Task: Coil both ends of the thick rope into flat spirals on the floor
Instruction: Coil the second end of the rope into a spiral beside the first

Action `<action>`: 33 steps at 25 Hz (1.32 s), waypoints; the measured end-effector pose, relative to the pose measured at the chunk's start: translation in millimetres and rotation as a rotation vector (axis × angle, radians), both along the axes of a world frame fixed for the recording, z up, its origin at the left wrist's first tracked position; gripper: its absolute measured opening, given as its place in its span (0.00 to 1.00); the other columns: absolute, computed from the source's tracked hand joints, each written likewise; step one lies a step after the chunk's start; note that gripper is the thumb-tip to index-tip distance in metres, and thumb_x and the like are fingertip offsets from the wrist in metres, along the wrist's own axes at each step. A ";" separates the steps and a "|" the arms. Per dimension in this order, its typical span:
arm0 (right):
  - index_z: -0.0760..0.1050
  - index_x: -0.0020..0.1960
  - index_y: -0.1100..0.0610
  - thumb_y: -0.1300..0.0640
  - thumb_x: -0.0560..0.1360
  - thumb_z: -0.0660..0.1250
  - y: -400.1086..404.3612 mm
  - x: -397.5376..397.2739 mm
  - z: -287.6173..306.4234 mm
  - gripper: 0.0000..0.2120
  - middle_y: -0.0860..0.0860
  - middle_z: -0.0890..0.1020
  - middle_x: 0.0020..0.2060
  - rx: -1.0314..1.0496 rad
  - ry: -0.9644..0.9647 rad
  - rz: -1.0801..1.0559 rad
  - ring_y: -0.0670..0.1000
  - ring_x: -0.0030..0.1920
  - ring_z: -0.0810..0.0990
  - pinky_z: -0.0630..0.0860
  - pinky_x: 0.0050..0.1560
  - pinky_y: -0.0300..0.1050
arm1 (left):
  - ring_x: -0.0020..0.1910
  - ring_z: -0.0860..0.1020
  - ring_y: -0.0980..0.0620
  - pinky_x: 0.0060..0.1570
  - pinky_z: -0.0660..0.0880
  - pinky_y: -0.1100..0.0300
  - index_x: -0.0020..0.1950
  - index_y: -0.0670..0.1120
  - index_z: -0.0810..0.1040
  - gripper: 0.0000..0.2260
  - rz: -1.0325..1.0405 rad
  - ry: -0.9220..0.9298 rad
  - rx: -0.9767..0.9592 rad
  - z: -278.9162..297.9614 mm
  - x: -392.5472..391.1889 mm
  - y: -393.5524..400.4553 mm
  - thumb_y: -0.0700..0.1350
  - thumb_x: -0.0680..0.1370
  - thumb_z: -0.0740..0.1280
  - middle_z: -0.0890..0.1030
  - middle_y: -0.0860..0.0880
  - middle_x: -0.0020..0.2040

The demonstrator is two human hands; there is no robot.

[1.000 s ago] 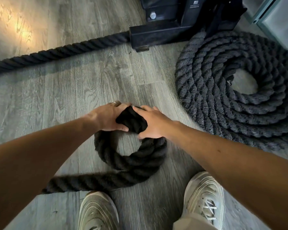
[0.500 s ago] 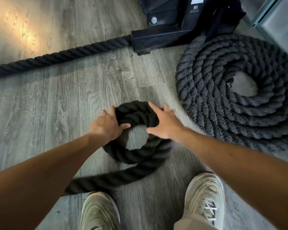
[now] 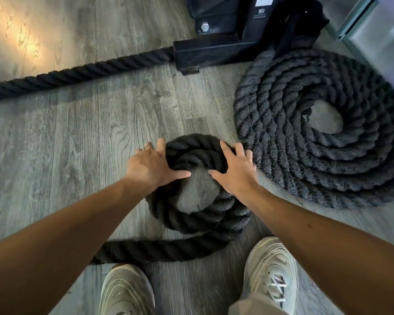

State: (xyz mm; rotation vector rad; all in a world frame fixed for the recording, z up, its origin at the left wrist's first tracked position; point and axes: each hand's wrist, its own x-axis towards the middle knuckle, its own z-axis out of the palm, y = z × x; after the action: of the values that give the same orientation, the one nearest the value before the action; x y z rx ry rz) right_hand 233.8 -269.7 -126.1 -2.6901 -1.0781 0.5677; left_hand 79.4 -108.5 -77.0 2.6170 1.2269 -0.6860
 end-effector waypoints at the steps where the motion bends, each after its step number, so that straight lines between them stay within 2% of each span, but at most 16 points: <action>1: 0.51 0.82 0.45 0.37 0.75 0.69 1.9 0.4 0.4 0.43 0.51 0.59 0.74 -0.007 0.010 0.018 0.62 0.71 0.60 0.67 0.69 0.63 | 0.70 0.71 0.34 0.63 0.74 0.42 0.80 0.54 0.50 0.52 -0.061 -0.056 -0.058 -2.4 6.4 1.1 0.81 0.64 0.59 0.66 0.37 0.76; 3: 0.50 0.82 0.45 0.36 0.75 0.68 2.3 -1.7 5.7 0.44 0.51 0.58 0.75 -0.010 0.008 0.053 0.62 0.73 0.59 0.66 0.70 0.63 | 0.73 0.67 0.32 0.68 0.70 0.41 0.82 0.59 0.40 0.47 -0.197 -0.077 -0.100 -8.9 16.6 -0.1 0.77 0.72 0.56 0.58 0.36 0.80; 5: 0.48 0.82 0.44 0.32 0.72 0.68 -5.0 -10.1 11.7 0.48 0.51 0.56 0.77 0.009 0.019 0.021 0.62 0.74 0.58 0.65 0.71 0.63 | 0.70 0.70 0.32 0.64 0.73 0.43 0.81 0.58 0.34 0.42 -0.290 -0.028 0.003 -16.8 19.4 -1.1 0.74 0.76 0.50 0.58 0.34 0.80; 8: 0.42 0.80 0.42 0.28 0.62 0.72 -37.3 -51.4 8.5 0.58 0.55 0.55 0.74 0.044 0.225 -0.435 0.62 0.73 0.55 0.63 0.69 0.63 | 0.62 0.77 0.33 0.53 0.77 0.47 0.80 0.58 0.32 0.39 -0.292 0.007 0.111 -23.1 17.0 -7.4 0.73 0.78 0.46 0.57 0.34 0.81; 10: 0.39 0.79 0.42 0.30 0.64 0.72 -62.6 -80.6 3.3 0.57 0.57 0.57 0.71 0.078 0.377 -0.634 0.64 0.71 0.60 0.67 0.67 0.62 | 0.60 0.79 0.34 0.49 0.77 0.48 0.80 0.58 0.31 0.38 -0.284 0.028 0.124 -23.4 19.0 -10.6 0.72 0.78 0.45 0.56 0.35 0.81; 13: 0.43 0.80 0.45 0.35 0.70 0.71 -60.8 -60.5 8.1 0.51 0.57 0.61 0.68 0.116 0.404 -0.480 0.66 0.66 0.71 0.76 0.62 0.59 | 0.64 0.77 0.33 0.55 0.76 0.46 0.81 0.57 0.33 0.38 -0.157 0.030 0.048 -19.8 15.9 -7.5 0.71 0.79 0.48 0.56 0.33 0.80; 16: 0.47 0.82 0.45 0.37 0.70 0.73 -19.0 -19.1 14.1 0.50 0.57 0.64 0.72 0.065 0.309 -0.210 0.62 0.68 0.70 0.75 0.64 0.59 | 0.63 0.75 0.29 0.58 0.74 0.40 0.82 0.51 0.49 0.40 0.178 -0.188 -0.113 -16.3 -20.8 1.0 0.68 0.77 0.62 0.67 0.30 0.72; 18: 0.53 0.82 0.47 0.40 0.70 0.75 17.4 -1.4 18.8 0.48 0.54 0.66 0.73 0.072 0.251 -0.038 0.59 0.71 0.68 0.70 0.69 0.58 | 0.54 0.79 0.30 0.51 0.79 0.40 0.76 0.47 0.56 0.40 0.353 -0.258 -0.152 -16.8 -50.8 -0.9 0.69 0.75 0.65 0.75 0.34 0.63; 20: 0.59 0.81 0.49 0.44 0.72 0.76 43.4 9.8 22.6 0.43 0.49 0.67 0.73 0.120 0.256 0.077 0.56 0.72 0.68 0.67 0.71 0.54 | 0.41 0.83 0.34 0.39 0.82 0.45 0.68 0.46 0.59 0.34 0.510 -0.253 -0.185 -17.6 -69.0 -9.9 0.70 0.76 0.62 0.79 0.38 0.53; 22: 0.63 0.79 0.50 0.45 0.74 0.74 47.5 11.7 23.1 0.38 0.48 0.67 0.73 0.220 0.302 0.055 0.53 0.72 0.67 0.64 0.71 0.47 | 0.28 0.83 0.37 0.29 0.79 0.49 0.61 0.46 0.60 0.22 0.560 -0.306 -0.185 -20.8 -79.0 -18.0 0.63 0.81 0.58 0.82 0.39 0.42; 23: 0.64 0.79 0.50 0.44 0.75 0.73 39.2 6.7 21.7 0.36 0.49 0.68 0.73 0.293 0.314 -0.032 0.52 0.72 0.67 0.64 0.70 0.46 | 0.27 0.82 0.37 0.28 0.79 0.49 0.60 0.45 0.61 0.18 0.534 -0.348 -0.165 -22.2 -83.9 -19.4 0.59 0.83 0.57 0.81 0.38 0.39; 25: 0.64 0.78 0.48 0.42 0.76 0.69 4.6 -14.8 13.4 0.33 0.50 0.67 0.71 0.390 0.304 -0.327 0.53 0.71 0.66 0.65 0.67 0.47 | 0.35 0.82 0.34 0.35 0.79 0.46 0.59 0.43 0.62 0.14 0.443 -0.379 -0.138 -24.7 -90.8 -12.2 0.53 0.84 0.57 0.82 0.35 0.41; 27: 0.61 0.78 0.47 0.40 0.76 0.68 -40.7 -45.4 5.4 0.34 0.53 0.66 0.70 0.339 0.353 -0.572 0.57 0.69 0.68 0.70 0.63 0.52 | 0.47 0.81 0.33 0.44 0.76 0.46 0.60 0.44 0.64 0.15 0.354 -0.265 -0.117 -24.7 -90.1 11.0 0.56 0.83 0.58 0.82 0.34 0.49; 29: 0.62 0.77 0.49 0.40 0.76 0.69 -76.7 -71.4 3.0 0.34 0.55 0.70 0.70 0.286 0.397 -0.619 0.59 0.68 0.72 0.71 0.64 0.53 | 0.57 0.77 0.33 0.53 0.74 0.44 0.61 0.45 0.70 0.20 0.267 -0.136 -0.100 -19.6 -76.8 41.2 0.60 0.82 0.58 0.79 0.36 0.58; 30: 0.62 0.77 0.50 0.40 0.76 0.69 -86.8 -81.1 2.1 0.34 0.55 0.73 0.70 0.285 0.403 -0.604 0.59 0.68 0.73 0.70 0.65 0.52 | 0.58 0.76 0.35 0.54 0.74 0.46 0.61 0.45 0.73 0.21 0.251 -0.134 -0.108 -16.3 -68.9 52.7 0.61 0.81 0.59 0.78 0.38 0.60; 33: 0.59 0.79 0.49 0.41 0.79 0.63 -87.7 -99.2 -0.5 0.32 0.53 0.75 0.72 0.267 0.460 -0.580 0.60 0.69 0.74 0.68 0.68 0.51 | 0.49 0.80 0.43 0.48 0.76 0.50 0.60 0.48 0.72 0.15 0.370 -0.366 -0.249 -16.6 -57.3 67.6 0.55 0.79 0.68 0.83 0.42 0.54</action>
State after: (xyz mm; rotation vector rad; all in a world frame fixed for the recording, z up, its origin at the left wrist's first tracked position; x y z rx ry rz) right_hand 134.6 -357.4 -126.6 -2.3036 -0.2168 0.7972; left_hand 22.1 -40.9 -93.6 2.1105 1.3527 -0.2577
